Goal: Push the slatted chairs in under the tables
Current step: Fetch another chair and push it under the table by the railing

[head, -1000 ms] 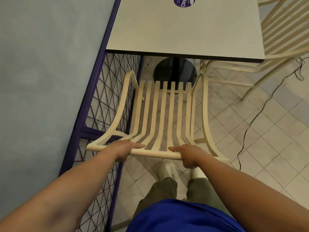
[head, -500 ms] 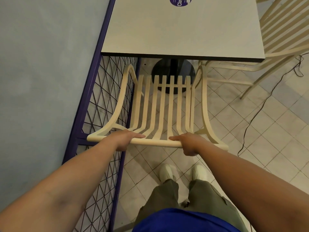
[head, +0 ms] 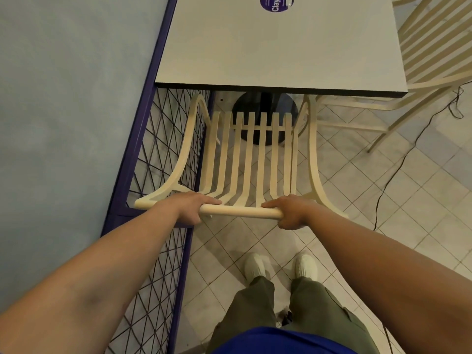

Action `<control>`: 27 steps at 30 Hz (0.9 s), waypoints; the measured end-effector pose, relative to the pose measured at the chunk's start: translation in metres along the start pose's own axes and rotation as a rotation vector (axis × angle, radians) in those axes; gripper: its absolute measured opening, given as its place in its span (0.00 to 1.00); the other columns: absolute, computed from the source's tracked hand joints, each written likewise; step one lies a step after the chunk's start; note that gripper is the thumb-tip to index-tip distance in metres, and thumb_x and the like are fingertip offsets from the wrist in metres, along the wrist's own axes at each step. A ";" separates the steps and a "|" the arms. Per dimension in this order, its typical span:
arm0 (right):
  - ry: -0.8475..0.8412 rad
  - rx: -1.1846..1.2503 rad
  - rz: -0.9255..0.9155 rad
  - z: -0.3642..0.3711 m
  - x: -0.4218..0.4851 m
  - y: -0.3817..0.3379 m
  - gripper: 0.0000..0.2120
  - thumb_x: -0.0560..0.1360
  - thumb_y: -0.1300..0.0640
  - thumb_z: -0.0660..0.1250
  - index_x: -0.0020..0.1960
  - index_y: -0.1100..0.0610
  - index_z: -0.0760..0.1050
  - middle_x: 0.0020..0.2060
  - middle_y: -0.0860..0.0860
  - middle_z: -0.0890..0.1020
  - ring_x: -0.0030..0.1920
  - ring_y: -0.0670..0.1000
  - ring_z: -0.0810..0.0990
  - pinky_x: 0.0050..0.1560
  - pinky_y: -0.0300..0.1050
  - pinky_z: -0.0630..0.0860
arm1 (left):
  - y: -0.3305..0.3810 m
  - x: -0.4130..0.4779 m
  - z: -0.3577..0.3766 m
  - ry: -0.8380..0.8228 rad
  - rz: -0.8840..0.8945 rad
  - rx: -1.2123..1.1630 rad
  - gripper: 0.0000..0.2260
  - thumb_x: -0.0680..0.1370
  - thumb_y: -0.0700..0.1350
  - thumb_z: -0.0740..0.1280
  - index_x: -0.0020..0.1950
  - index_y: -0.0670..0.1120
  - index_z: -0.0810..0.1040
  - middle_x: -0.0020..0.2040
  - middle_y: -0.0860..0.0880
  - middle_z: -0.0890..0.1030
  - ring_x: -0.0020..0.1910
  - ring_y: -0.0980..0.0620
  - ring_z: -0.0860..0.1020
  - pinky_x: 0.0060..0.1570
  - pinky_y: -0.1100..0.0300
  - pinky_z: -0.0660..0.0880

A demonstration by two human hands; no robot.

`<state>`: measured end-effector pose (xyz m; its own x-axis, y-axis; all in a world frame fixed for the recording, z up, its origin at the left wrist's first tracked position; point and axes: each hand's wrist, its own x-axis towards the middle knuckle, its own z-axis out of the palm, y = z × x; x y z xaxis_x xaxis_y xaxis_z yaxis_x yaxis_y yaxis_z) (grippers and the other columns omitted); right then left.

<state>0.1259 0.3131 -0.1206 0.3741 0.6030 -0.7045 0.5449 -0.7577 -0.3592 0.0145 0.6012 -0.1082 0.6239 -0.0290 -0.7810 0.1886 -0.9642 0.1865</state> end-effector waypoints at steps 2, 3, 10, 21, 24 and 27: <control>-0.005 0.007 -0.011 0.000 -0.002 0.001 0.35 0.70 0.54 0.69 0.74 0.38 0.61 0.50 0.44 0.71 0.49 0.48 0.73 0.51 0.49 0.75 | -0.002 0.000 0.000 -0.014 -0.009 -0.010 0.40 0.69 0.43 0.69 0.69 0.78 0.58 0.55 0.56 0.74 0.48 0.53 0.76 0.49 0.50 0.79; 0.002 0.000 -0.007 0.001 -0.003 0.002 0.36 0.70 0.54 0.69 0.74 0.37 0.61 0.50 0.44 0.71 0.48 0.48 0.74 0.49 0.48 0.75 | -0.002 -0.001 0.002 -0.004 -0.012 -0.001 0.41 0.70 0.42 0.69 0.69 0.78 0.57 0.55 0.56 0.74 0.48 0.53 0.76 0.49 0.51 0.79; 0.048 -0.079 0.032 0.007 -0.006 -0.003 0.39 0.72 0.64 0.67 0.75 0.37 0.58 0.51 0.48 0.73 0.44 0.48 0.72 0.42 0.44 0.70 | -0.003 0.001 0.006 0.019 -0.021 0.021 0.45 0.73 0.32 0.66 0.69 0.79 0.56 0.55 0.55 0.72 0.45 0.54 0.74 0.39 0.58 0.72; 0.070 -0.074 0.024 0.012 -0.007 -0.004 0.38 0.73 0.65 0.67 0.75 0.39 0.59 0.56 0.50 0.76 0.45 0.48 0.70 0.43 0.44 0.68 | -0.003 -0.002 0.009 0.013 -0.017 0.006 0.44 0.73 0.32 0.65 0.70 0.78 0.57 0.54 0.55 0.72 0.45 0.54 0.74 0.40 0.57 0.73; 0.060 -0.066 0.013 0.015 -0.010 -0.004 0.38 0.72 0.65 0.67 0.75 0.40 0.59 0.57 0.50 0.76 0.47 0.49 0.71 0.45 0.45 0.70 | -0.002 -0.005 0.011 0.012 -0.017 0.010 0.44 0.74 0.32 0.65 0.70 0.78 0.57 0.55 0.56 0.72 0.45 0.55 0.73 0.39 0.58 0.71; 0.054 -0.067 0.007 0.017 -0.013 -0.005 0.38 0.72 0.65 0.67 0.75 0.40 0.59 0.58 0.51 0.76 0.48 0.49 0.72 0.48 0.45 0.71 | 0.000 -0.007 0.014 0.009 -0.019 0.010 0.43 0.75 0.32 0.64 0.70 0.78 0.57 0.56 0.55 0.71 0.46 0.54 0.73 0.40 0.58 0.72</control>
<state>0.1053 0.3051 -0.1205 0.4171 0.6118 -0.6721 0.5902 -0.7447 -0.3116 -0.0003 0.5983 -0.1108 0.6269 -0.0080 -0.7791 0.1930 -0.9672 0.1652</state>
